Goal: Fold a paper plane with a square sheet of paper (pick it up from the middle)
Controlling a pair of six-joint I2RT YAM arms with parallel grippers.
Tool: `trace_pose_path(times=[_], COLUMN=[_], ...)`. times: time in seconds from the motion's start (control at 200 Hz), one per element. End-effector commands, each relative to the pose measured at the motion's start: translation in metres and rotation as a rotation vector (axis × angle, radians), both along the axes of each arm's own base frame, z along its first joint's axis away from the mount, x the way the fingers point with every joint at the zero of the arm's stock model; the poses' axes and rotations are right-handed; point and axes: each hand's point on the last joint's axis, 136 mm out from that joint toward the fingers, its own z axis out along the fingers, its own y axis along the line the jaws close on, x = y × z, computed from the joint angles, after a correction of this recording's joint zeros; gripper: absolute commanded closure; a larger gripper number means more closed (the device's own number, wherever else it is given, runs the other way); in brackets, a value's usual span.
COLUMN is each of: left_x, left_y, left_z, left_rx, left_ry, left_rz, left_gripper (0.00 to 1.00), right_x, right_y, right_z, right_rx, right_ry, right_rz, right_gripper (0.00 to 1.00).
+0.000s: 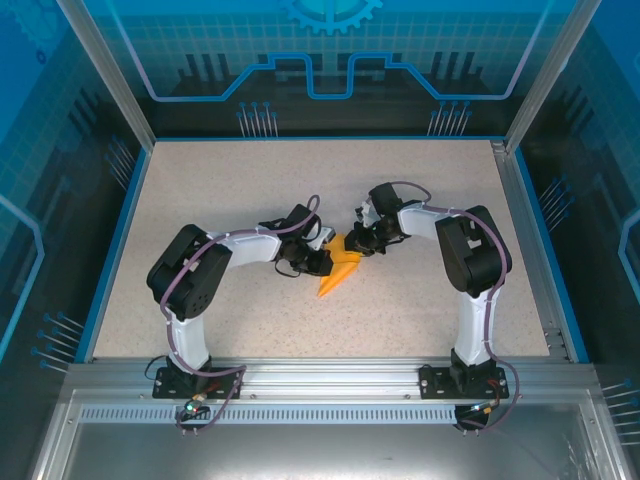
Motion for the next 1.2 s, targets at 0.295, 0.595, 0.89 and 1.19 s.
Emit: trace_pose_path(times=[0.295,0.595,0.89,1.19], left_x=[-0.005,-0.011,-0.009,-0.008], left_y=[-0.001,-0.006,0.002,0.004], left_z=[0.006,0.02,0.013,0.01], left_rx=[-0.047,-0.092,-0.042,-0.027], left_ry=[0.042,0.082,0.078,0.087], left_rz=[0.015,0.03,0.061,0.073], left_gripper=[0.9,0.9,0.9,0.9], right_x=[-0.021,-0.023,-0.023,-0.023], right_y=[-0.014,-0.016,-0.016,-0.016], right_z=[-0.033,-0.033,-0.034,-0.033], right_rx=[-0.11,-0.114,-0.118,-0.114], right_ry=[0.092,0.093,0.092,0.092], right_rz=[-0.003,-0.004,-0.006,-0.004], right_gripper=[0.84,0.84,0.84,0.84])
